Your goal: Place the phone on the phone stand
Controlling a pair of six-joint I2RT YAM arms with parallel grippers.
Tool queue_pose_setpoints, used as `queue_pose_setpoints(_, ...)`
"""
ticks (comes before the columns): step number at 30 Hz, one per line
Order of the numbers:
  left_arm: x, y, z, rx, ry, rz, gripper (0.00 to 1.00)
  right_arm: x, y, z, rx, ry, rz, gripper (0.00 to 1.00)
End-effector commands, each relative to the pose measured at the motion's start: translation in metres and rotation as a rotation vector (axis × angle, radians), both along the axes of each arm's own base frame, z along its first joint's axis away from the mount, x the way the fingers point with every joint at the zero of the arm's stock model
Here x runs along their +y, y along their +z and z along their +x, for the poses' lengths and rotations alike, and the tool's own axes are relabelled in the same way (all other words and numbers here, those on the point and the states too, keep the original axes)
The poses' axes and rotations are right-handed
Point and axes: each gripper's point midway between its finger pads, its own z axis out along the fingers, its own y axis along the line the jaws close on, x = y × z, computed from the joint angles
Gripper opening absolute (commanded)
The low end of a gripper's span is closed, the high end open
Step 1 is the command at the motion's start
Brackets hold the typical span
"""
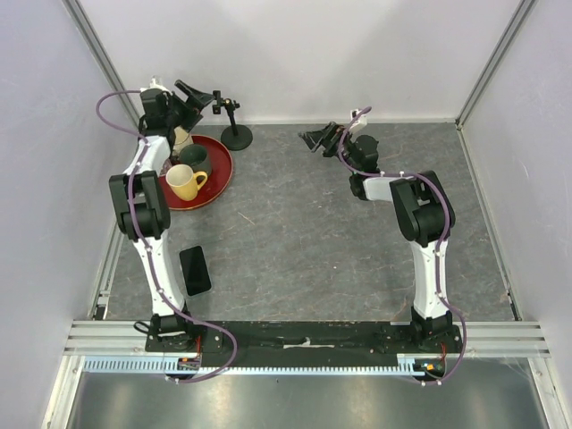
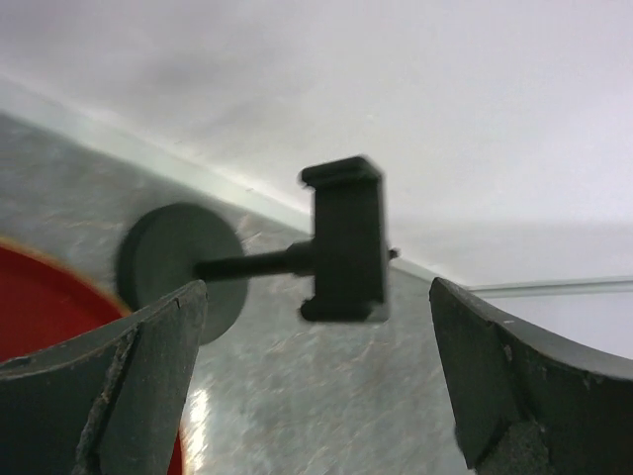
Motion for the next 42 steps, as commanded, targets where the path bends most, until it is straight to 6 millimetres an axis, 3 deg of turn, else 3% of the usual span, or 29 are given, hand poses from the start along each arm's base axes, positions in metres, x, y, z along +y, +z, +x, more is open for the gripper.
queue_pose_setpoints(1,-0.022,0.045,0.023,-0.134,-0.068,-0.17,1.0,-0.01,0.03,-0.004,-0.102,-0.001,0.048,0.98)
queue_pose_setpoints(6,-0.028,0.037,0.038,-0.136,-0.086,-0.264,0.98,-0.018,0.029,-0.003,-0.109,-0.012,0.058,0.98)
queue_pose_setpoints(12,-0.038,0.028,0.04,-0.117,-0.121,-0.302,0.9,-0.022,0.029,-0.003,-0.107,-0.014,0.069,0.98)
queue_pose_setpoints(15,-0.044,0.024,0.039,-0.108,-0.136,-0.304,0.79,-0.023,0.029,-0.002,-0.107,-0.015,0.073,0.98)
queue_pose_setpoints(18,-0.049,0.025,0.037,-0.104,-0.143,-0.314,0.54,-0.024,0.027,-0.001,-0.102,-0.013,0.072,0.98)
queue_pose_setpoints(23,-0.064,0.043,0.029,-0.112,-0.189,-0.368,0.46,-0.023,0.027,0.001,-0.093,-0.011,0.081,0.98)
queue_pose_setpoints(25,-0.079,0.049,0.021,-0.118,-0.224,-0.386,0.37,-0.022,0.026,0.001,-0.092,-0.009,0.082,0.98)
queue_pose_setpoints(26,-0.084,0.064,0.014,-0.134,-0.236,-0.393,0.34,-0.022,0.026,0.001,-0.092,-0.008,0.082,0.98)
queue_pose_setpoints(28,-0.103,0.063,0.001,-0.122,-0.264,-0.405,0.24,-0.023,0.025,0.001,-0.091,-0.01,0.077,0.98)
queue_pose_setpoints(31,-0.116,0.081,-0.027,-0.137,-0.284,-0.434,0.08,-0.025,0.023,0.0,-0.084,-0.017,0.061,0.98)
queue_pose_setpoints(32,-0.136,0.083,-0.048,-0.114,-0.308,-0.453,0.03,-0.025,0.021,0.0,-0.078,-0.022,0.053,0.98)
queue_pose_setpoints(34,-0.154,0.087,-0.071,-0.108,-0.318,-0.457,0.02,-0.026,0.023,-0.002,-0.07,-0.023,0.046,0.98)
queue_pose_setpoints(35,-0.16,0.063,-0.086,-0.046,-0.309,-0.461,0.02,-0.027,0.021,-0.003,-0.06,-0.025,0.039,0.98)
queue_pose_setpoints(36,-0.173,0.086,-0.106,-0.08,-0.321,-0.456,0.02,-0.029,0.019,-0.004,-0.054,-0.029,0.028,0.98)
queue_pose_setpoints(37,-0.178,0.084,-0.118,-0.071,-0.318,-0.458,0.02,-0.029,0.022,-0.009,-0.052,-0.03,0.022,0.98)
queue_pose_setpoints(38,-0.18,0.058,-0.136,-0.011,-0.291,-0.461,0.02,-0.03,0.018,-0.011,-0.03,-0.033,0.004,0.98)
queue_pose_setpoints(39,-0.192,0.077,-0.158,-0.044,-0.303,-0.464,0.02,-0.033,0.015,-0.013,-0.021,-0.041,-0.022,0.98)
queue_pose_setpoints(40,-0.191,0.078,-0.167,-0.058,-0.256,-0.465,0.02,-0.037,0.017,-0.02,-0.013,-0.05,-0.04,0.98)
queue_pose_setpoints(41,-0.193,0.054,-0.183,-0.013,-0.231,-0.455,0.02,-0.04,0.01,-0.024,0.021,-0.06,-0.062,0.98)
queue_pose_setpoints(42,-0.204,0.052,-0.194,-0.016,-0.212,-0.448,0.02,-0.043,0.006,-0.028,0.041,-0.072,-0.073,0.98)
